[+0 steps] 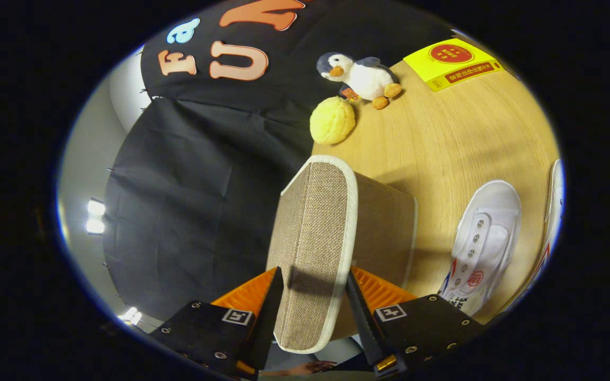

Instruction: Open the storage box then place both shoes into the box .Put the left shoe in first, then the right shoe, with the right side of both shoes facing outward in a uniform manner.

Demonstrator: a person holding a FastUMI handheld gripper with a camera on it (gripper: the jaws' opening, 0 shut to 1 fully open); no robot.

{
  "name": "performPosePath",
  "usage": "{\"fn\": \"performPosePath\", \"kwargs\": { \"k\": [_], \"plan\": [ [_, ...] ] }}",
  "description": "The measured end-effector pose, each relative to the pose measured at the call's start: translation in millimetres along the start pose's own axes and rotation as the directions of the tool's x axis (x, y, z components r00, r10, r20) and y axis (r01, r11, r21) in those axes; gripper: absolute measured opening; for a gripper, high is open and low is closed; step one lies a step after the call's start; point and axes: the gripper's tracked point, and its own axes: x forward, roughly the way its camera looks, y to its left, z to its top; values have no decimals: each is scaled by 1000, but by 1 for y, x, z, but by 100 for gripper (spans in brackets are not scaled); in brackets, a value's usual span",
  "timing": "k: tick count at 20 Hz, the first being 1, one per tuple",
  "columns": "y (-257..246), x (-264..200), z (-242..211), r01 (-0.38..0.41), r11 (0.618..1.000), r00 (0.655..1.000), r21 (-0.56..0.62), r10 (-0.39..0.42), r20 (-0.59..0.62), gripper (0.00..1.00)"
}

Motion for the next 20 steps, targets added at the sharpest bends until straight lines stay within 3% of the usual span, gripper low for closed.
{"fn": "performPosePath", "kwargs": {
  "k": [3,11,20],
  "plan": [
    [18,-3,6,-23,999,999,-40,24,32,43],
    [106,-2,21,-109,983,983,-145,128,130,10],
    [182,48,-10,-157,948,986,-277,168,14,11]
  ]
}}
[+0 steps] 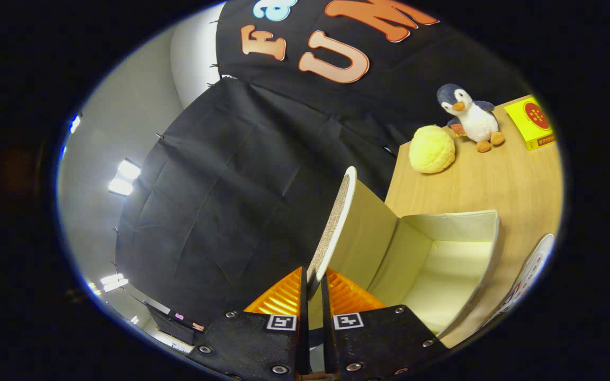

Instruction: Open the storage box then place both shoes into the box .Put the left shoe in first, then the right shoe, with the right side of both shoes facing outward in a uniform manner.

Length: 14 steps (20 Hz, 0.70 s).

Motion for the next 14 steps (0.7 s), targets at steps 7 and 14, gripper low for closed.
{"fn": "performPosePath", "kwargs": {
  "k": [7,14],
  "plan": [
    [22,61,-5,21,999,1000,-32,-21,-4,13],
    [18,74,-21,71,997,996,-2,-71,-56,35]
  ]
}}
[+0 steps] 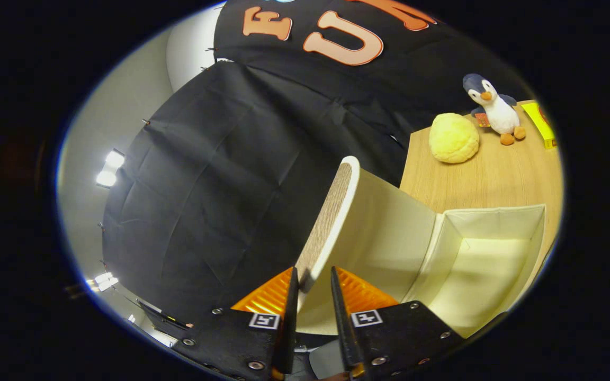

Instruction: Open the storage box then place both shoes into the box .Put the left shoe in first, then the right shoe, with the right side of both shoes facing outward in a uniform manner.

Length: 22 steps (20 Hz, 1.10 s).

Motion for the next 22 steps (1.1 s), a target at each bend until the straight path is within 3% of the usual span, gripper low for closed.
{"fn": "performPosePath", "kwargs": {
  "k": [1,3,5,13,19,22],
  "plan": [
    [-2,-4,-3,5,1000,1000,-5,-5,1,50],
    [-7,-12,-7,12,1000,1000,-22,-12,3,67],
    [-19,-20,-11,32,999,999,-29,-33,-7,76],
    [-100,-78,-11,238,965,970,-112,-230,81,89],
    [-179,-140,-13,450,887,888,-101,-433,156,95],
    [-215,-173,-20,550,828,830,-104,-530,173,94]
  ]
}}
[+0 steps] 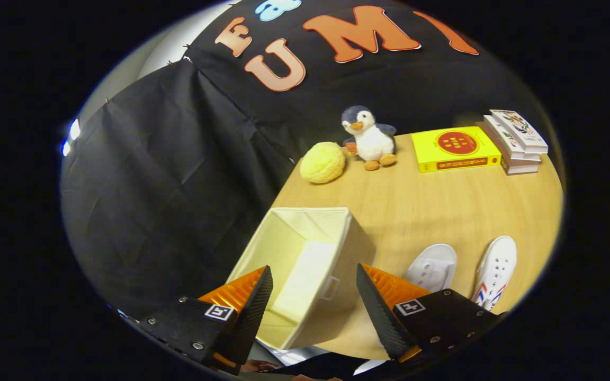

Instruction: Open the storage box then place both shoes into the box .Put the left shoe in first, then the right shoe, with the right side of both shoes facing outward in a uniform manner.

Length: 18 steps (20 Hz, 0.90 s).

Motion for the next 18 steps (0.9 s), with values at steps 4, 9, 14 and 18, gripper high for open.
{"fn": "performPosePath", "kwargs": {
  "k": [4,9,14,18],
  "plan": [
    [-55,-3,-25,135,990,990,-30,-135,-28,95],
    [-96,-9,-67,201,979,971,-40,-204,-127,87],
    [-124,-8,-99,250,963,939,-97,-266,-217,78],
    [-139,2,-116,270,953,920,-135,-297,-256,72]
  ]
}}
